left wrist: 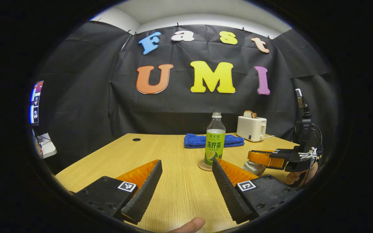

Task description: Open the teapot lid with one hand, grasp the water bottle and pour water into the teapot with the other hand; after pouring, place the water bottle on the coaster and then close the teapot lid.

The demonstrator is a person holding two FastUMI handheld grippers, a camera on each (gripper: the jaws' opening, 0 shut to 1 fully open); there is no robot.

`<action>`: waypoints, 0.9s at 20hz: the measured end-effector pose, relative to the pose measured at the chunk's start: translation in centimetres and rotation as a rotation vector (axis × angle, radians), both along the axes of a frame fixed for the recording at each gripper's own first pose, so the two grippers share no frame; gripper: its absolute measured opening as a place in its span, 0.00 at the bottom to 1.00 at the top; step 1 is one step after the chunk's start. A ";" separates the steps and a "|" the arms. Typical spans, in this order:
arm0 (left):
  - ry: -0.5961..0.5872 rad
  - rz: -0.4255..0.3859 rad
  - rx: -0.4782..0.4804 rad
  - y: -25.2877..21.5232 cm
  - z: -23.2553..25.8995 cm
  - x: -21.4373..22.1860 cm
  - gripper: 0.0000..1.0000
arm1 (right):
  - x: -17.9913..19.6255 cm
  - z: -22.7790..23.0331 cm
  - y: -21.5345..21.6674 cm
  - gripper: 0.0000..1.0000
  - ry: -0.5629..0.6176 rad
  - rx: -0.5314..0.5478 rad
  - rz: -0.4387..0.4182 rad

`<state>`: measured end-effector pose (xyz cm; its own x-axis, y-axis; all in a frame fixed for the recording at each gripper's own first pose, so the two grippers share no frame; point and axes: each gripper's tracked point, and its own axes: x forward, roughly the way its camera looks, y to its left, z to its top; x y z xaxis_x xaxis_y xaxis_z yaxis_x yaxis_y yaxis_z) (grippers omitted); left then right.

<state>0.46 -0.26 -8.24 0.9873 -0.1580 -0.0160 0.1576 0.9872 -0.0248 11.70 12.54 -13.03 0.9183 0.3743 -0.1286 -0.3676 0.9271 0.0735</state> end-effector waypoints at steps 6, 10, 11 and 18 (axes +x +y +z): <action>0.020 -0.001 0.010 -0.6 0.3 -0.5 0.97 | -1.8 2.2 -1.1 0.25 -0.055 0.011 -0.026; 0.010 0.001 0.031 -0.8 1.7 -2.2 0.97 | -4.5 5.9 -3.4 0.42 -0.110 0.024 -0.069; -0.005 0.009 0.043 -0.7 2.2 -2.5 0.97 | -5.1 6.6 -3.8 0.50 -0.122 0.027 -0.069; -0.045 0.066 0.031 -0.1 6.2 -4.3 0.97 | -11.4 12.1 -7.7 0.95 -0.217 0.006 -0.108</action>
<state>-3.89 -0.39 -2.05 0.9954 -0.0922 0.0252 0.0919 0.9957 0.0114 0.26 4.85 -0.89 0.9591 0.2721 0.0783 -0.2736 0.9618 0.0089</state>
